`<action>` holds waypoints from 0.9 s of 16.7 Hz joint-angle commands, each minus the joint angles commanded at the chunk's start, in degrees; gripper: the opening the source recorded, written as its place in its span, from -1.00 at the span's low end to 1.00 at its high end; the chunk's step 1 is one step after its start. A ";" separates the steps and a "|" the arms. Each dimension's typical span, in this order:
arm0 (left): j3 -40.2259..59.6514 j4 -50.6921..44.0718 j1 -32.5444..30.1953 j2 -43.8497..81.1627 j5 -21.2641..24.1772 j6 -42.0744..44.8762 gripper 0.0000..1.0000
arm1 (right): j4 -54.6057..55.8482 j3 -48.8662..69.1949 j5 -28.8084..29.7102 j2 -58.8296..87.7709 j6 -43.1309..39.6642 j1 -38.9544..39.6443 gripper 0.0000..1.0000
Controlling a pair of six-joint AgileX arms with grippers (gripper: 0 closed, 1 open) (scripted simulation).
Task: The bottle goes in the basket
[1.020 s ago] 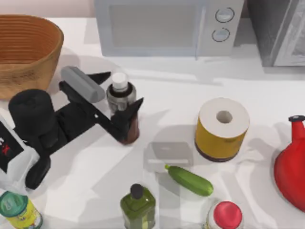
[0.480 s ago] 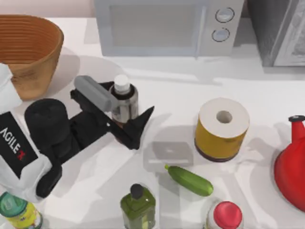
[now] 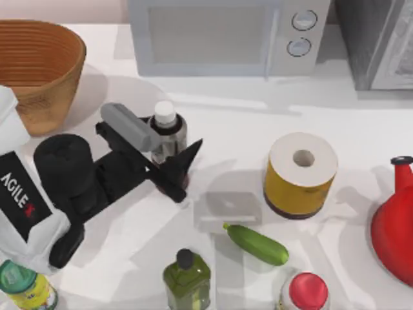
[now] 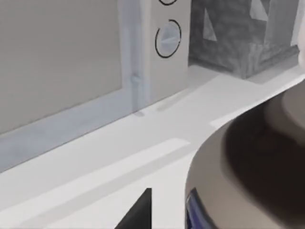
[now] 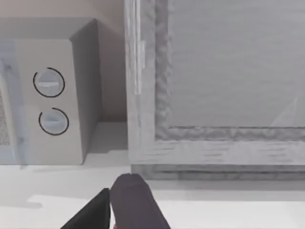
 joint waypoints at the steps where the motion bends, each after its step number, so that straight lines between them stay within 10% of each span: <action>1: 0.00 0.00 0.00 0.00 0.00 0.00 -0.06 | 0.00 0.00 0.00 0.00 0.00 0.00 1.00; 7: 0.00 0.00 0.00 0.00 0.00 0.00 -0.96 | 0.00 0.00 0.00 0.00 0.00 0.00 1.00; 15: 0.00 0.00 0.00 0.00 0.00 0.00 -1.00 | 0.00 0.00 0.00 0.00 0.00 0.00 1.00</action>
